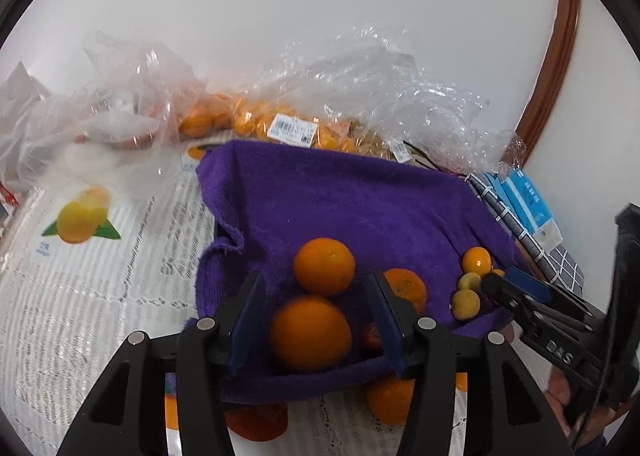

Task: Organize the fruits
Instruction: 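Grasp an orange with the right gripper while the left gripper grasps another orange, then lower both held oranges onto the towel and open both grippers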

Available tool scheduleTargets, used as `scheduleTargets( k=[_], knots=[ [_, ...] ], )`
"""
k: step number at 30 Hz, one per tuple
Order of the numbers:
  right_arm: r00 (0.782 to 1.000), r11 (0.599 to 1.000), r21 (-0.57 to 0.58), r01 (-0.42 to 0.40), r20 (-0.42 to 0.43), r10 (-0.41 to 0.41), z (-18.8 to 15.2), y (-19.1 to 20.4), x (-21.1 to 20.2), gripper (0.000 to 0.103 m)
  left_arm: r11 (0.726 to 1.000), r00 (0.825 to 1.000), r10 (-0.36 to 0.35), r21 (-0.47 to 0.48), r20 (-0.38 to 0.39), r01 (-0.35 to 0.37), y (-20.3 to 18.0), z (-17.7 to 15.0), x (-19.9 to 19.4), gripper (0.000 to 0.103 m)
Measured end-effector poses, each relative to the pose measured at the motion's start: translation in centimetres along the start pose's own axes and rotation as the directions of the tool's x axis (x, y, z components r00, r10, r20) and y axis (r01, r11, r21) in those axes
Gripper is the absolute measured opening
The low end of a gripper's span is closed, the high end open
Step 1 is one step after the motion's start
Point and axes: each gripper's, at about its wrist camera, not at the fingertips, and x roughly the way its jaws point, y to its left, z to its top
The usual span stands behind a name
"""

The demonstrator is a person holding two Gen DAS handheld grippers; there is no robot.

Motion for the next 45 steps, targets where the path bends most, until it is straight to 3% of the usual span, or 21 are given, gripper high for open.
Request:
scheduleTargets(
  k=[3, 8, 12, 14, 20, 24, 26, 27, 31, 34, 37, 40, 45],
  knots=[
    [1.0, 1.0, 0.004, 0.001, -0.004, -0.001, -0.9, 0.6, -1.8, 0.051, 1.0, 0.999, 0.026, 0.001, 0.039, -0.026, 0.3, 0.2, -1.2, 0.054],
    [0.998, 0.995, -0.079, -0.064, -0.03, 0.062, -3.4, 3.7, -3.7, 0.051, 0.999, 0.999, 0.043, -0.032, 0.021, -0.042, 1.3, -0.1, -3.4, 0.054],
    [0.996, 0.992, -0.124, -0.037, -0.091, 0.026, -4.5, 4.8, -2.0, 0.049, 1.0, 1.0, -0.017, -0.007, -0.003, 0.016, 1.5, -2.4, -5.7, 0.054],
    [0.988, 0.992, -0.097, -0.08, -0.136, 0.067, -4.5, 4.4, -1.3, 0.037, 0.999, 0.999, -0.033, 0.019, -0.039, 0.034, 1.2, -3.4, -5.8, 0.054],
    [0.993, 0.997, -0.031, -0.064, -0.102, 0.06, -4.8, 1.4, -3.1, 0.033, 0.995, 0.987, -0.081, 0.053, -0.14, 0.09, -1.8, -4.5, -3.3, 0.053],
    [0.996, 0.999, 0.009, -0.031, -0.078, 0.032, -5.1, -1.4, -4.6, 0.033, 0.995, 0.98, -0.066, 0.067, -0.185, 0.079, -3.7, -4.7, -1.3, 0.053],
    [0.997, 1.0, 0.016, -0.018, -0.069, 0.019, -4.9, -2.3, -5.0, 0.033, 0.996, 0.979, -0.043, 0.066, -0.202, 0.058, -4.4, -5.0, -0.5, 0.047],
    [0.998, 1.0, 0.021, -0.015, -0.061, 0.016, -4.8, -2.9, -5.3, 0.033, 0.997, 0.977, -0.026, 0.07, -0.211, 0.042, -4.6, -5.2, 0.0, 0.033],
    [1.0, 0.999, 0.035, -0.013, -0.021, 0.014, -3.3, -4.2, -5.7, 0.033, 0.992, 0.982, -0.016, 0.121, -0.189, 0.04, -5.4, -5.5, -1.0, 0.033],
    [1.0, 1.0, 0.029, -0.002, 0.009, 0.002, -1.7, -5.0, -5.3, 0.033, 0.99, 0.987, -0.048, 0.125, -0.151, 0.067, -5.8, -4.5, -3.1, 0.033],
    [1.0, 1.0, 0.026, 0.009, 0.025, -0.01, 0.0, -5.7, -4.4, 0.033, 0.992, 0.994, -0.027, 0.123, -0.108, 0.04, -6.2, -2.2, -3.4, 0.033],
    [0.999, 0.999, 0.035, 0.017, 0.04, -0.018, 1.6, -6.2, -3.4, 0.033, 0.994, 0.995, 0.009, 0.109, -0.096, 0.002, -6.6, 0.0, -1.8, 0.033],
    [1.0, 0.998, 0.068, 0.0, 0.022, -0.002, 2.2, -6.8, -1.0, 0.033, 0.998, 0.994, -0.006, 0.059, -0.109, 0.012, -7.3, 1.7, 2.3, 0.033]
  ],
)
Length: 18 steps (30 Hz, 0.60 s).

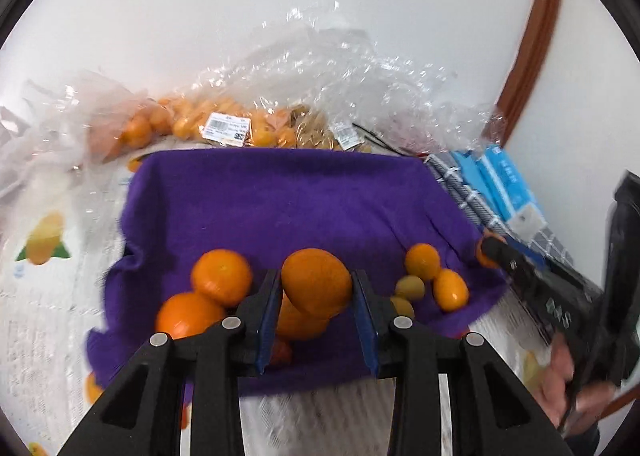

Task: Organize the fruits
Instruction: 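Lower both held oranges onto the towel and open both grippers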

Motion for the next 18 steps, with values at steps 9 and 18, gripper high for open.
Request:
scheduleTargets(
  k=[9, 18],
  knots=[
    [0.998, 1.0, -0.01, -0.001, -0.062, 0.001, -1.1, -0.3, 1.8, 0.034, 0.998, 1.0, -0.013, 0.062, 0.004, 0.013, -2.6, -0.2, 2.7, 0.033],
    [0.997, 1.0, -0.013, -0.002, -0.079, 0.001, -1.8, -0.6, 1.9, 0.035, 0.999, 1.0, -0.006, 0.038, 0.004, 0.005, -2.3, -0.3, 1.9, 0.04]
  ],
)
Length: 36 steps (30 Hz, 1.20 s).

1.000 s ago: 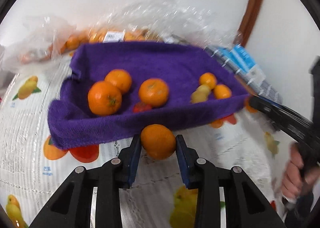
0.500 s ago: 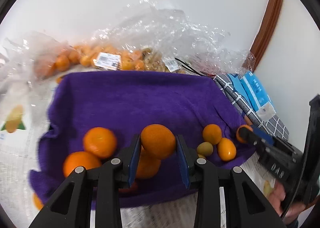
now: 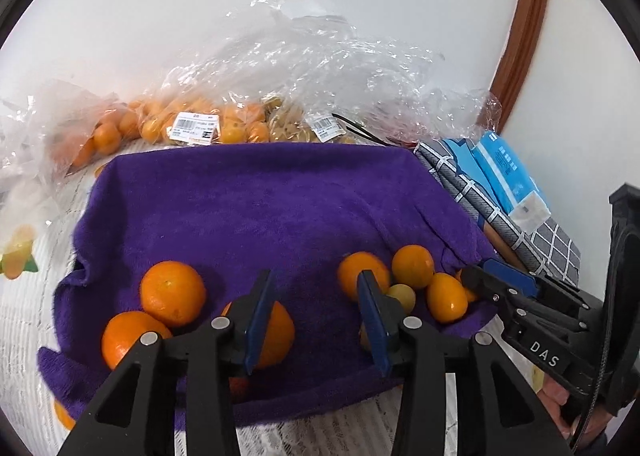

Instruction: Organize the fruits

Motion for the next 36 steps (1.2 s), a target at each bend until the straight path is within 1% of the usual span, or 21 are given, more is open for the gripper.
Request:
scheduleTargets(
  k=[2, 4, 6, 7, 8, 9, 10, 11, 13, 14, 16, 18, 21, 25, 27, 28, 29, 31, 36],
  knots=[
    [1.0, 1.0, 0.018, -0.01, 0.002, 0.01, 0.0, -0.2, -0.5, 0.035, 1.0, 1.0, 0.006, -0.009, 0.0, -0.006, 0.1, 0.0, -0.9, 0.041],
    [1.0, 0.999, 0.047, -0.026, 0.013, 0.026, 0.1, -0.3, -1.7, 0.036, 1.0, 1.0, 0.018, -0.005, 0.016, -0.018, 0.1, -0.1, -2.6, 0.046],
    [0.999, 0.998, 0.055, -0.035, 0.014, 0.034, 0.2, 0.1, -3.6, 0.044, 0.999, 0.999, 0.037, 0.012, 0.032, -0.037, 0.0, -0.4, -4.7, 0.047],
    [0.999, 0.998, 0.048, -0.04, 0.014, 0.039, 0.2, 0.4, -4.5, 0.053, 0.999, 0.999, 0.039, 0.018, 0.035, -0.039, -0.1, -0.5, -5.3, 0.047],
    [0.999, 0.998, 0.039, -0.039, 0.021, 0.038, 0.2, 0.8, -5.4, 0.056, 0.999, 0.998, 0.048, 0.023, 0.04, -0.049, -0.2, -0.8, -6.5, 0.047],
    [0.999, 1.0, 0.023, -0.019, 0.042, 0.018, 0.2, 1.5, -7.1, 0.056, 0.998, 0.997, 0.059, 0.021, 0.045, -0.06, -0.3, -1.1, -7.5, 0.048],
    [0.998, 1.0, 0.013, 0.002, 0.06, -0.003, 0.0, 2.1, -8.4, 0.058, 0.998, 0.997, 0.065, 0.015, 0.05, -0.066, -0.3, -1.4, -8.4, 0.049],
    [0.997, 1.0, 0.007, 0.017, 0.074, -0.017, -0.1, 2.5, -9.5, 0.064, 0.998, 0.996, 0.069, 0.009, 0.053, -0.069, -0.2, -1.6, -9.0, 0.051],
    [0.994, 0.999, 0.003, 0.043, 0.099, -0.043, -0.6, 3.4, -12.3, 0.071, 0.996, 0.994, 0.084, -0.019, 0.063, -0.083, 0.1, -2.5, -11.2, 0.06],
    [0.993, 0.999, 0.003, 0.05, 0.108, -0.05, -1.0, 3.9, -13.8, 0.071, 0.996, 0.993, 0.09, -0.03, 0.073, -0.088, 0.3, -2.9, -12.3, 0.062],
    [0.991, 0.998, 0.01, 0.065, 0.115, -0.066, -1.5, 4.3, -15.8, 0.072, 0.993, 0.99, 0.109, -0.047, 0.093, -0.105, 0.5, -3.5, -14.0, 0.072],
    [0.99, 0.997, 0.021, 0.076, 0.116, -0.077, -2.4, 4.8, -17.9, 0.073, 0.99, 0.985, 0.133, -0.063, 0.111, -0.126, 0.7, -4.3, -16.3, 0.074],
    [0.993, 0.997, 0.002, 0.077, 0.088, -0.077, -3.6, 5.7, -20.1, 0.072, 0.988, 0.982, 0.142, -0.077, 0.125, -0.134, 0.7, -5.3, -18.6, 0.08],
    [0.987, 0.993, -0.018, 0.118, 0.111, -0.115, -5.1, 6.7, -22.5, 0.073, 0.987, 0.978, 0.152, -0.077, 0.145, -0.142, 0.3, -6.3, -21.0, 0.087],
    [0.985, 0.992, -0.02, 0.124, 0.122, -0.12, -5.6, 7.1, -23.5, 0.08, 0.986, 0.976, 0.159, -0.072, 0.151, -0.15, 0.2, -6.8, -21.8, 0.089],
    [0.984, 0.992, -0.02, 0.123, 0.131, -0.119, -5.9, 7.2, -23.9, 0.087, 0.986, 0.975, 0.161, -0.07, 0.154, -0.152, 0.1, -7.0, -22.0, 0.09],
    [0.982, 0.992, -0.023, 0.123, 0.149, -0.119, -6.2, 7.4, -24.5, 0.091, 0.986, 0.974, 0.162, -0.068, 0.157, -0.153, 0.0, -7.2, -22.3, 0.09],
    [0.978, 0.991, -0.024, 0.131, 0.165, -0.126, -6.5, 7.6, -25.1, 0.092, 0.986, 0.973, 0.167, -0.053, 0.157, -0.16, -0.3, -7.5, -22.6, 0.091],
    [0.981, 0.992, -0.008, 0.124, 0.148, -0.122, -6.9, 8.0, -25.6, 0.093, 0.983, 0.968, 0.185, -0.036, 0.169, -0.182, -0.8, -7.9, -23.6, 0.091]
  ],
)
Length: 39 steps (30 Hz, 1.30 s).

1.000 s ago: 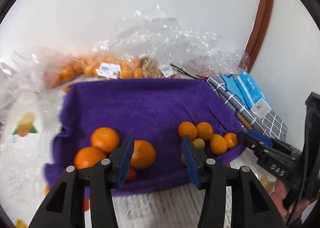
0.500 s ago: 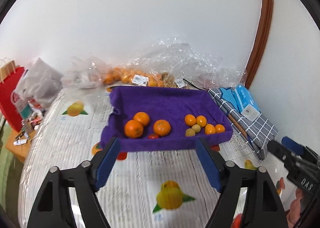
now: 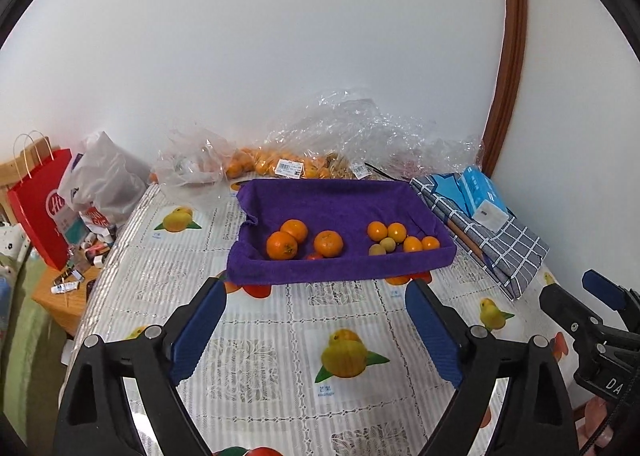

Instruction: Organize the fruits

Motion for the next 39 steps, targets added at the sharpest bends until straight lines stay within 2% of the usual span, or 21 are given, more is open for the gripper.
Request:
scheduleTargets(
  k=[39],
  knots=[
    [1.0, 1.0, 0.011, 0.004, -0.004, -0.004, -0.3, 0.7, -0.7, 0.093, 0.999, 1.0, 0.021, -0.027, 0.018, -0.02, 0.7, -0.1, -1.3, 0.091]
  ],
)
